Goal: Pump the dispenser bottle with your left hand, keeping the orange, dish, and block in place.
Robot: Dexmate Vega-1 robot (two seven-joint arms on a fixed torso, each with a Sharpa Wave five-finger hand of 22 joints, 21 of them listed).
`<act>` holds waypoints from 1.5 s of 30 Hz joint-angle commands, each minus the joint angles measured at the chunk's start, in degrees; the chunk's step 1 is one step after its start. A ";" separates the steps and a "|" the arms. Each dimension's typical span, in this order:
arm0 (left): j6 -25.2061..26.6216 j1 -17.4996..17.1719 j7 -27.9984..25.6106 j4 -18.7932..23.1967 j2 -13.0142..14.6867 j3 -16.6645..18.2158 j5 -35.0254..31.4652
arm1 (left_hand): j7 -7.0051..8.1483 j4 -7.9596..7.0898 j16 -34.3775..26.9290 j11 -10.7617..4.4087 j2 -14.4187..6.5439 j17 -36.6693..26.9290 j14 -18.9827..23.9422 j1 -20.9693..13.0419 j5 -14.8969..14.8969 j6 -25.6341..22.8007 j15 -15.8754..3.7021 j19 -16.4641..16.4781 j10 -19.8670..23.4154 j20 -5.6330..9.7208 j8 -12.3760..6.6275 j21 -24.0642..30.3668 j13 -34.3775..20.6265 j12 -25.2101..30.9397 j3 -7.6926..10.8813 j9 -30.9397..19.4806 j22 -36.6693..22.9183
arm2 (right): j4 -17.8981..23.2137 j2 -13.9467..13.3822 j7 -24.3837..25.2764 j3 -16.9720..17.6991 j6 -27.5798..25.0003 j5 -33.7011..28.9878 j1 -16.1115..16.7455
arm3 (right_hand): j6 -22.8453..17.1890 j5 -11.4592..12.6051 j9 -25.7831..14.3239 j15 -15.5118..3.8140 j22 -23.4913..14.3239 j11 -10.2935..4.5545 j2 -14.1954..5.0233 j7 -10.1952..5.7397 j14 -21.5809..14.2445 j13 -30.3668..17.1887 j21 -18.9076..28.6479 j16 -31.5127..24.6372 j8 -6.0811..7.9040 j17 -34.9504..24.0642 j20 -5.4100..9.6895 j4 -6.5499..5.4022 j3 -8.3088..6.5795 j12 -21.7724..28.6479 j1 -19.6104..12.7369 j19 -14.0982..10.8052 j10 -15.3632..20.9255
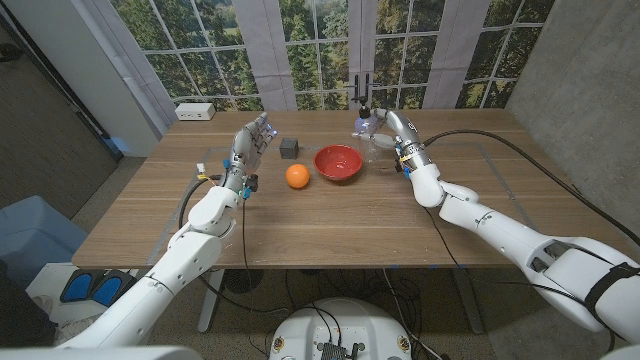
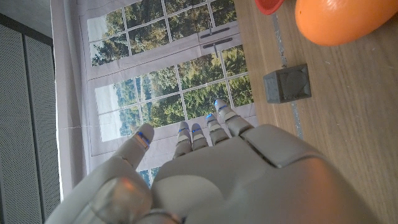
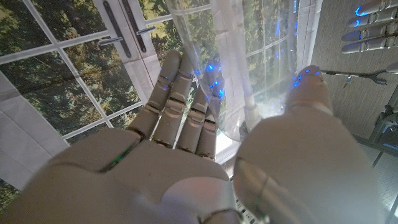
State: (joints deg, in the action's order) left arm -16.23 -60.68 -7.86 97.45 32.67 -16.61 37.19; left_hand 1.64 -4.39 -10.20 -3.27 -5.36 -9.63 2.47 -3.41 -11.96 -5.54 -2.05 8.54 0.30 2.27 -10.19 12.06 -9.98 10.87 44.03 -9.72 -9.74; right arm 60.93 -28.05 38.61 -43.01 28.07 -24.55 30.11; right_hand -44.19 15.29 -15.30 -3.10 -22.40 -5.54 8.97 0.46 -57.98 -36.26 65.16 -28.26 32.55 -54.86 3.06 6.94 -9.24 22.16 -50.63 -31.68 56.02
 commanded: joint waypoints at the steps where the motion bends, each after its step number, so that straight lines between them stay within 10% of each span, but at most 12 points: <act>1: 1.91 2.18 0.10 -1.90 0.30 0.23 0.57 | -0.23 0.33 -0.48 -0.39 -3.06 0.04 0.91 0.45 0.12 -0.42 -0.47 0.59 0.50 0.25 -0.29 -0.01 -0.14 0.50 0.16 -0.21 -0.11 | 3.05 -1.34 -1.39 -0.06 -2.17 -1.27 0.45 | -7.90 0.42 -0.27 -9.91 0.06 -3.57 -15.86 -7.50 -6.70 -0.18 0.46 0.36 0.31 -0.24 8.71 -0.05 -0.03 -0.05 -16.21 0.26 3.72; 45: 7.78 9.13 0.55 -0.88 4.90 -0.83 -3.76 | 0.60 3.79 0.12 0.04 -1.62 0.21 1.25 -0.77 0.67 -0.83 0.01 0.88 1.45 -1.59 -0.25 -0.48 -0.14 0.36 -0.63 -0.20 -0.15 | 8.24 -3.39 -4.28 -2.00 -12.16 -6.83 -0.29 | -8.15 0.88 -0.27 -9.89 1.99 -3.66 -16.04 -7.56 -7.14 -0.52 2.01 1.37 0.26 -1.00 8.70 -0.24 0.84 -0.99 -16.43 0.79 4.09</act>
State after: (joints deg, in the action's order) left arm -9.39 -53.03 -7.29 94.58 36.06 -16.65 36.24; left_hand 2.05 -0.98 -10.20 -3.27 -5.20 -9.34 3.18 -3.57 -11.63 -5.95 -1.94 9.23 1.32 0.92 -10.19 11.61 -9.98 11.26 43.32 -9.72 -9.73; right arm 67.86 -30.86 35.15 -44.21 18.35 -29.65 30.32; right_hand -44.20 15.73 -15.30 -3.20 -20.44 -5.73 9.12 0.46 -58.49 -36.51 66.76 -27.04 32.49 -55.60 2.87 6.80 -8.60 21.39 -50.77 -31.08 56.41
